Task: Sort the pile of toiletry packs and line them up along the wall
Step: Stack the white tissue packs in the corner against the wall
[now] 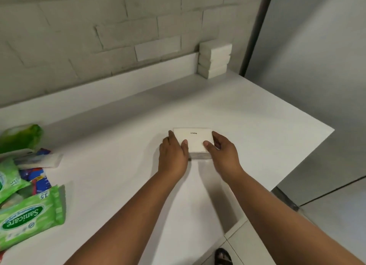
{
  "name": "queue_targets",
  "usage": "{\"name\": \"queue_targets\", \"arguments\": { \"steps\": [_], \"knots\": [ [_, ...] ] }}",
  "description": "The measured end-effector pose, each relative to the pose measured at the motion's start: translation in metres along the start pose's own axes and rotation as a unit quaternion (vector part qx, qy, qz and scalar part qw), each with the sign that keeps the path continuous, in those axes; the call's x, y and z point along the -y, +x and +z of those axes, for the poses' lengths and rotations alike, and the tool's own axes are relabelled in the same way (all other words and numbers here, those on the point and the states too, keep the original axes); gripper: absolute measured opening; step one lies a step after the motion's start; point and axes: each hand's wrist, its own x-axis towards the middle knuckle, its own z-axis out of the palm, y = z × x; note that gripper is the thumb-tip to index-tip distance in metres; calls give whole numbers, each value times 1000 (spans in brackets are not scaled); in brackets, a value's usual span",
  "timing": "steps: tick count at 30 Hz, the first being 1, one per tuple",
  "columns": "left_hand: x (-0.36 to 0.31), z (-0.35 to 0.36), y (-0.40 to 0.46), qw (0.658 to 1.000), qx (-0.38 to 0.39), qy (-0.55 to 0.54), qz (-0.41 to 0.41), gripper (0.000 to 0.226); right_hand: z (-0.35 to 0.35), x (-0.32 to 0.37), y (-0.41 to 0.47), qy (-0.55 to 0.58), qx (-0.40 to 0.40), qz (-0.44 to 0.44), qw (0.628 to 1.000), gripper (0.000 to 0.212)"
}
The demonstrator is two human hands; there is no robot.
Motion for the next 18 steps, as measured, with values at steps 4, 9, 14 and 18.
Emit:
{"name": "queue_targets", "arguments": {
  "steps": [4, 9, 14, 18],
  "knots": [
    [-22, 16, 23, 1000, 14, -9, 7, 55, -22, -6, 23, 27, -12, 14, 999, 29],
    [-58, 43, 56, 999, 29, -28, -7, 55, -60, -16, 69, 57, -26, 18, 998, 24],
    [-100, 75, 89, 998, 14, -61, -31, 52, -98, -26, 124, 54, -15, 8, 998, 28],
    [-131, 103, 118, 995, 2, -90, -49, 52, -131, -29, 171, 63, 10, 5, 998, 25]
  ]
}}
